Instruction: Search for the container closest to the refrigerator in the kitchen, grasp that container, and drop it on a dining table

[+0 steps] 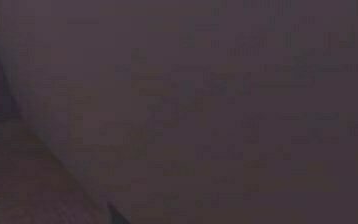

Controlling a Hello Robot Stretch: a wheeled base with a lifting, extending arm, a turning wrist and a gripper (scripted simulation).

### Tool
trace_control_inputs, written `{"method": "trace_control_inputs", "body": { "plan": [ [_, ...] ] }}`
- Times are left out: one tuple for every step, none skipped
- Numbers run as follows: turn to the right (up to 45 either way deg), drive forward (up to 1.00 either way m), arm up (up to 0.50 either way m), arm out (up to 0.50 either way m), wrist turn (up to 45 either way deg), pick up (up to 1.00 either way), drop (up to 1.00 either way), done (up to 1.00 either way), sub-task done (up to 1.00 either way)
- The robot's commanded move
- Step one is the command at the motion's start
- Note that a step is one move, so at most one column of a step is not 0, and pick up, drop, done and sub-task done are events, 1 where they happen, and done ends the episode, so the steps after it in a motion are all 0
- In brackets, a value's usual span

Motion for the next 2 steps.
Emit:
{"method": "trace_control_inputs", "body": {
  "plan": [
    [-42.0,0.0,0.0,0.0,0.0,0.0,0.0,0.0,0.0],
    [0.0,1.0,0.0,0.0,0.0,0.0,0.0,0.0,0.0]
  ]
}}
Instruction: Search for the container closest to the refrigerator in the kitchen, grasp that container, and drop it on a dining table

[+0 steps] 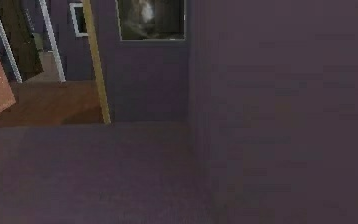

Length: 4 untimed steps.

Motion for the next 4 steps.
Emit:
{"method": "trace_control_inputs", "body": {
  "plan": [
    [0.0,0.3,0.0,0.0,0.0,0.0,0.0,0.0,0.0],
    [-39.0,0.0,0.0,0.0,0.0,0.0,0.0,0.0,0.0],
    [0.0,1.0,0.0,0.0,0.0,0.0,0.0,0.0,0.0],
    [0.0,1.0,0.0,0.0,0.0,0.0,0.0,0.0,0.0]
  ]
}}
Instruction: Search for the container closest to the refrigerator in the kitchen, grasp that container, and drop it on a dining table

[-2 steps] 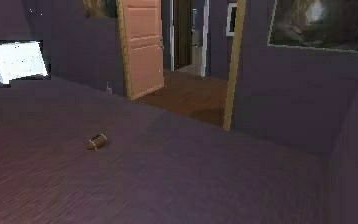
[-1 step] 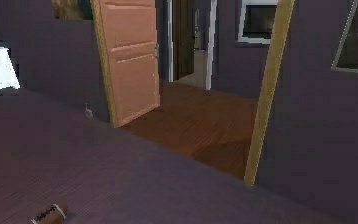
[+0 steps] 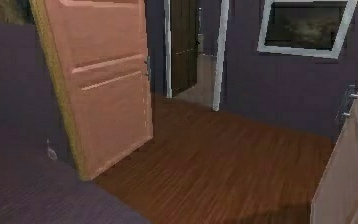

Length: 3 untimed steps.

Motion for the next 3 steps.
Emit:
{"method": "trace_control_inputs", "body": {
  "plan": [
    [-3.0,0.0,0.0,0.0,0.0,0.0,0.0,0.0,0.0],
    [0.0,0.55,0.0,0.0,0.0,0.0,0.0,0.0,0.0],
    [33.0,0.0,0.0,0.0,0.0,0.0,0.0,0.0,0.0]
  ]
}}
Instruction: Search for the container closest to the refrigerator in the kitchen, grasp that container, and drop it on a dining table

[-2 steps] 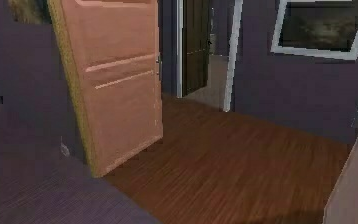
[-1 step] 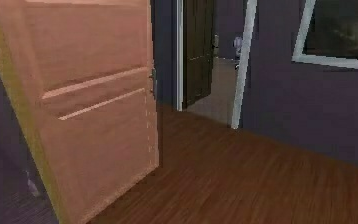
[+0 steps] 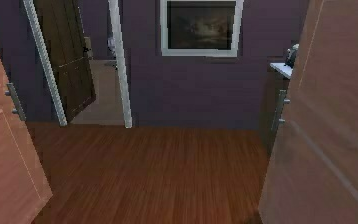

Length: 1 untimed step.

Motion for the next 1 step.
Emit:
{"method": "trace_control_inputs", "body": {
  "plan": [
    [0.0,1.0,0.0,0.0,0.0,0.0,0.0,0.0,0.0]
  ]
}}
